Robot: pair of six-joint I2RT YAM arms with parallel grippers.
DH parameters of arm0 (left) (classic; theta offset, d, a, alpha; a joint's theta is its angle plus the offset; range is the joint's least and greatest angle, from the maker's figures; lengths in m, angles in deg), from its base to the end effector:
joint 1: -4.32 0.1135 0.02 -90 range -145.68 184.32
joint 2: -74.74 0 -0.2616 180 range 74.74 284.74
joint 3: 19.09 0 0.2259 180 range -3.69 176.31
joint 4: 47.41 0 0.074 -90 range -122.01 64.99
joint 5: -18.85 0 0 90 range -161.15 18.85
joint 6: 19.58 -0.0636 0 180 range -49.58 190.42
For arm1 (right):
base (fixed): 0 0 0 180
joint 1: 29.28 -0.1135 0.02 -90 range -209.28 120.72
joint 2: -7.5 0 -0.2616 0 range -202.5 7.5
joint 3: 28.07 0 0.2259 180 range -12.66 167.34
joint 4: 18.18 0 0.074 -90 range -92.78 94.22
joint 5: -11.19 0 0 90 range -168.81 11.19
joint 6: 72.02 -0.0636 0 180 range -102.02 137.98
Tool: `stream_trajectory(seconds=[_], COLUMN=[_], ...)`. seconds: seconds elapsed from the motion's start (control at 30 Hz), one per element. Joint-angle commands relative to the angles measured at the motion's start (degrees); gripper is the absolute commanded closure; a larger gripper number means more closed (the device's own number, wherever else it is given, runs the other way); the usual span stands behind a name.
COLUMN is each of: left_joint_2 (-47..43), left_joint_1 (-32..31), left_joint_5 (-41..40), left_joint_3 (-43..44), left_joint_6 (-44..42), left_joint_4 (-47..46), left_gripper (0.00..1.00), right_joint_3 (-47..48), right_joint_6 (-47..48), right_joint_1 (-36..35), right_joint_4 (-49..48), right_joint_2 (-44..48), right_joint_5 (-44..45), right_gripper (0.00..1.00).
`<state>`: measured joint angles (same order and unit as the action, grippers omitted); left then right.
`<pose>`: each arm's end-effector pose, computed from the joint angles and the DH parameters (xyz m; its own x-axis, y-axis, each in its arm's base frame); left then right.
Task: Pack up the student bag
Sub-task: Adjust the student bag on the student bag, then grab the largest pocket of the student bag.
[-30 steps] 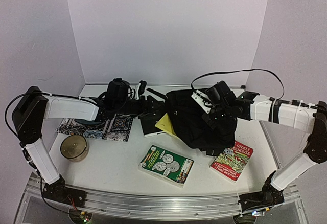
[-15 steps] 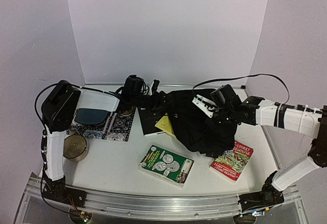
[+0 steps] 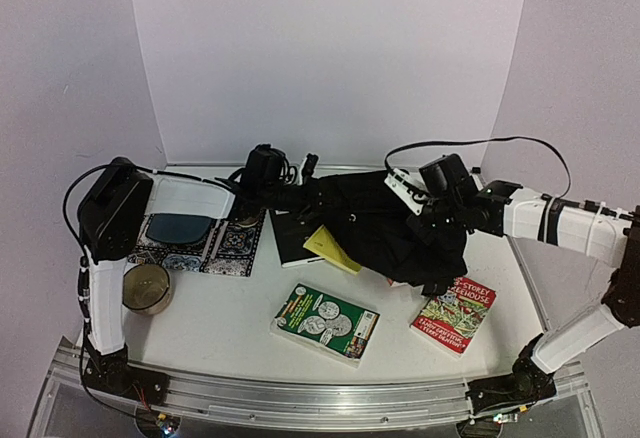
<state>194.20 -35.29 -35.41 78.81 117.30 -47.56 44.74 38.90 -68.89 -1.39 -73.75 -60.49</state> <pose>0.3428 -0.3319 0.2124 -0.8758 -0.0443 -0.4807 0.4348 0.3603 -0.8253 0.2633 0.1919 0.2816 -0.1688 -0.5797 -0.7971 -0.4780 0.7554 -0.4482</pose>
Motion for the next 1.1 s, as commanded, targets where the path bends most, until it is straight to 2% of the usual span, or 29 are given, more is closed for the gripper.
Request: stream_trajectory(seconds=[0.0,0.1,0.17,0.3,0.4,0.47,0.6,0.73,1.07], left_joint_2=[-10.6,-11.8,-11.6,-9.1,-6.6,-5.9,-5.5,-5.9,-6.9], left_joint_1=[-0.2,-1.7,-3.0,-4.5,-5.2,-5.7,-5.9,-6.0,-6.6], left_joint_5=[-3.6,-5.3,-7.2,-11.3,-13.2,-14.5,-15.1,-15.3,-13.8], left_joint_3=[-2.6,-3.6,-4.2,-4.6,-4.3,-4.3,-4.6,-5.6,-5.4], left_joint_6=[-2.6,-2.4,-2.0,0.5,2.7,2.8,2.6,2.6,2.8], left_joint_4=[-1.6,-1.7,-1.7,-2.2,-2.8,-3.1,-3.3,-3.3,-3.3], left_gripper=[1.0,1.0,1.0,1.0,1.0,1.0,1.0,1.0,1.0], right_joint_3=[6.5,8.6,9.3,9.5,9.3,9.6,10.3,12.4,21.6], right_joint_6=[-0.6,-0.9,-3.1,-10.3,-16.8,-19.5,-20.5,-18.4,-9.3], right_joint_1=[5.8,6.3,6.3,4.8,1.3,-1.6,-7.9,-11.2,-13.0], right_joint_4=[-0.3,-0.3,0.4,3.8,6.7,8.5,9.2,7.9,7.0], right_joint_2=[-0.9,-3.2,-4.0,-2.6,-0.4,0.5,1.5,-0.6,-14.6], right_joint_5=[10.3,9.6,6.0,-3.5,-5.0,-5.2,-7.5,-10.5,-7.0], right_gripper=[1.0,1.0,0.95,0.73,0.55,0.48,0.46,0.46,0.53])
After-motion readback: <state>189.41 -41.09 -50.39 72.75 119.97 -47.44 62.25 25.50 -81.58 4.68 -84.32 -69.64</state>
